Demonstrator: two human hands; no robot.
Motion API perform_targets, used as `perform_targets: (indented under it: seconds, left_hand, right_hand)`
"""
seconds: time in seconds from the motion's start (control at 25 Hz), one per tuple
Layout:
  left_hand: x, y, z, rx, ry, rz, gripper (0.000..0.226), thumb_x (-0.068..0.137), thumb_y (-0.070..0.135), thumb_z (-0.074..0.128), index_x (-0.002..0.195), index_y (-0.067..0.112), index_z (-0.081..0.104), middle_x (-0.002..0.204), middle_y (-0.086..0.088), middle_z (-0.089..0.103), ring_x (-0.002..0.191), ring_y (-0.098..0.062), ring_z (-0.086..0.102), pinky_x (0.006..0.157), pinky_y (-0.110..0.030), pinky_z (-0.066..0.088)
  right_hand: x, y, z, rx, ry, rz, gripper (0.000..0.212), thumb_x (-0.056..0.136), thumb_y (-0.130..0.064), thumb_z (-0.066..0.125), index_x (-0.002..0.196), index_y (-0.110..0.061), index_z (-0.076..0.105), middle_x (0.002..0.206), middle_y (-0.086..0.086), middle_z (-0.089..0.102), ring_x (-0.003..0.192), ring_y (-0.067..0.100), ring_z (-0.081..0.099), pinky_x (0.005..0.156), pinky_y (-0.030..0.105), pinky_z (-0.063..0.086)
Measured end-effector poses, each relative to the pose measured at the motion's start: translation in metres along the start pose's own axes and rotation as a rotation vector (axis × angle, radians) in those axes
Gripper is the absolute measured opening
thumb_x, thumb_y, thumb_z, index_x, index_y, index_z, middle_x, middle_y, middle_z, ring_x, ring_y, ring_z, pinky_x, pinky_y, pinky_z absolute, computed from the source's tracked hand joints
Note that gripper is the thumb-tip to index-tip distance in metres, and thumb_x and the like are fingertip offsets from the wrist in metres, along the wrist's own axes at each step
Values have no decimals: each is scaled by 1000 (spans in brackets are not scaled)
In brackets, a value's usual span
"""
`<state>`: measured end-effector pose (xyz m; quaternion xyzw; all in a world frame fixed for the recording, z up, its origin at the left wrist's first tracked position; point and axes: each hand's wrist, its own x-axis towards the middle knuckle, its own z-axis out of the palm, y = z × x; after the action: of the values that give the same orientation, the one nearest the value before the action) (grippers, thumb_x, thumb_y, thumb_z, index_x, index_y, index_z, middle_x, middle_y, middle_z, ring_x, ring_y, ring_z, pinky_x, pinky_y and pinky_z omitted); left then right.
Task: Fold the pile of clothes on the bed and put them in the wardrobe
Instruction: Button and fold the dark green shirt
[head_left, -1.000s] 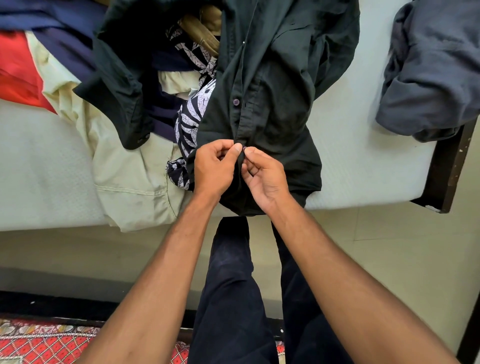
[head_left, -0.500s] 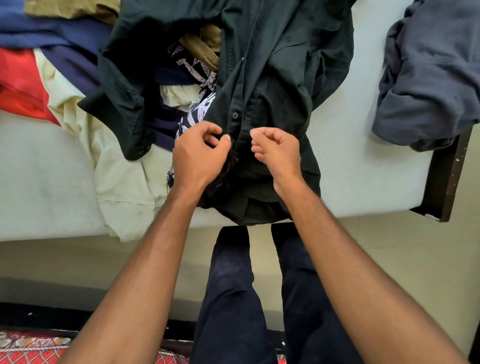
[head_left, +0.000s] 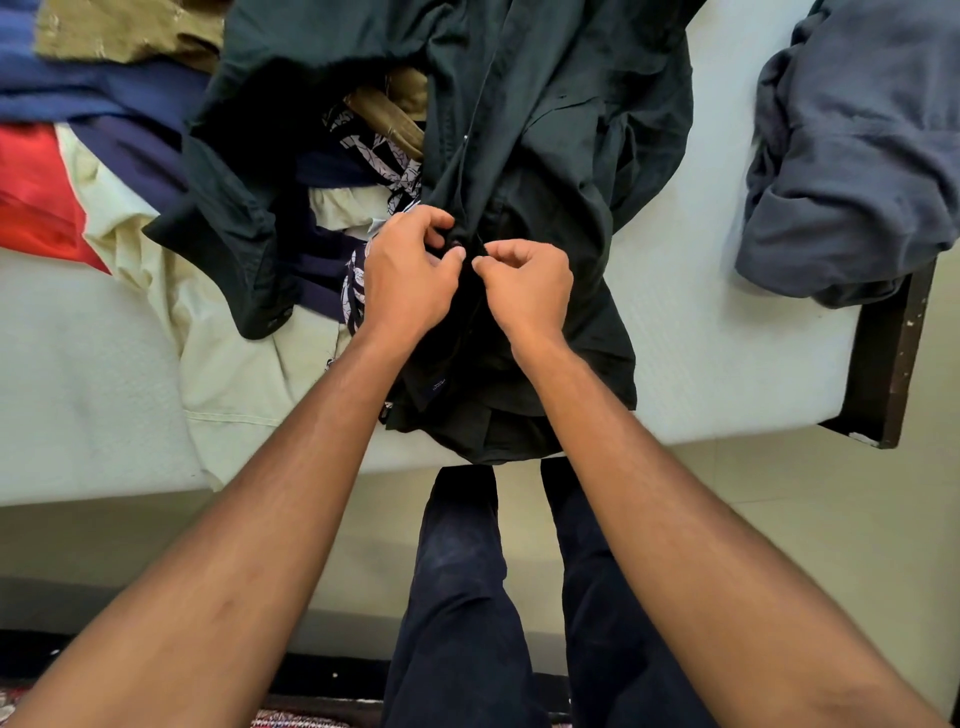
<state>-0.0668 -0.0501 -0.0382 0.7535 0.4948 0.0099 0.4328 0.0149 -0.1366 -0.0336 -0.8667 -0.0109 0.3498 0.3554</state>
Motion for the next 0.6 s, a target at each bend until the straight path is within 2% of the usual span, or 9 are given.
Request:
perform_targets:
  seconds: [0.12,0.24,0.4,0.52,0.6]
  left_hand:
    - [6,6,3,-9,-33,-39,21,86,24,72,107,24,68,93,8,64,83,-15,64,87,-37,54]
    - [9,11,3,-50,-54,-50,13,85,21,74,97,21,69,84,10,63,69,-8,58,82,-33,55]
    - [1,13,0,-228,-4,-144,9,85,16,77,92,17,71,78,13,64,63,7,57,67,-8,46]
    - [-10,16,-2,-400,55,-238,11,85,18,78,93,19,71,78,10,66,65,6,58,66,-8,46]
    - [-16,20,-1,-499,54,-274,14,86,18,78,99,17,73,79,5,69,67,4,62,68,-10,49]
  right_hand:
    - [-2,5,-6,223,1,107,15,84,-13,80,98,-18,80,87,-7,77,87,8,73,89,37,61]
    - [-11,8,-15,373,12,128,20,87,-8,77,107,-11,78,91,-4,77,83,1,71,84,23,60]
    - [-22,11,-21,432,24,73,20,89,-5,76,108,-11,76,86,-8,74,75,-4,68,77,15,56]
    - [-22,8,-19,433,-22,23,22,89,-2,76,110,-5,76,90,-6,75,84,-2,71,78,15,55]
    - [-21,3,-18,416,-49,0,26,89,-1,75,116,-2,74,91,-9,73,83,-6,70,77,11,53]
